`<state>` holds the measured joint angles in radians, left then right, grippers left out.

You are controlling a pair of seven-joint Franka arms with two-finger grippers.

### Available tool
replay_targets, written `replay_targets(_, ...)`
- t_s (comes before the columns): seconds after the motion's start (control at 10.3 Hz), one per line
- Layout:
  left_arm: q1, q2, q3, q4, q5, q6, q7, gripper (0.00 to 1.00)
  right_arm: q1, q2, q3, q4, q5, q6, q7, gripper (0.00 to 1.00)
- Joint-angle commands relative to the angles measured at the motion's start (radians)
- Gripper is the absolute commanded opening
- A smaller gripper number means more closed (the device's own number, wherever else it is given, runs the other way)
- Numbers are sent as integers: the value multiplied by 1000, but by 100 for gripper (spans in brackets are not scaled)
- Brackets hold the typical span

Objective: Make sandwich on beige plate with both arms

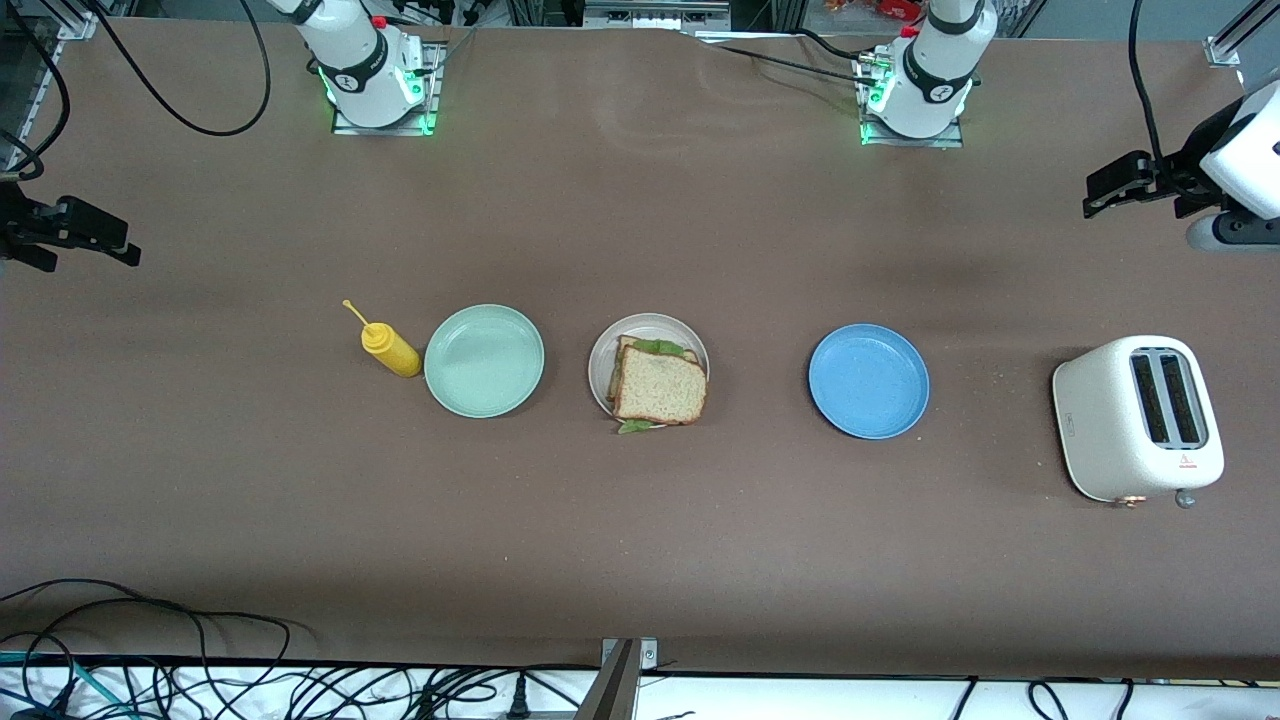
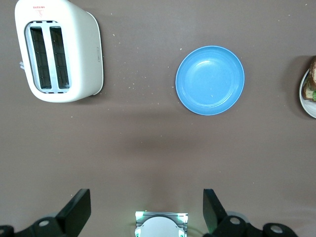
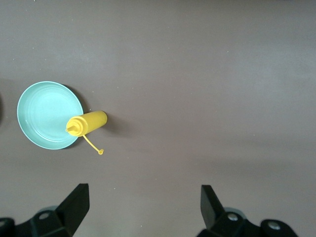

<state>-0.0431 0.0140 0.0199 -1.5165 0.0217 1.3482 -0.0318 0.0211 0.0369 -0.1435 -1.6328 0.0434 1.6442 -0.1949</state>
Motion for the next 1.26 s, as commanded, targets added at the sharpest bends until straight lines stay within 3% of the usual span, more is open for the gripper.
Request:
replay_targets(0.0, 9, -40, -9, -64, 17, 22, 4, 100, -1, 9, 5, 21, 7, -1, -1, 100)
replay_targets(1.16, 26, 4, -8, -25, 18, 31, 9, 100, 2, 11, 8, 21, -5, 8, -5, 100)
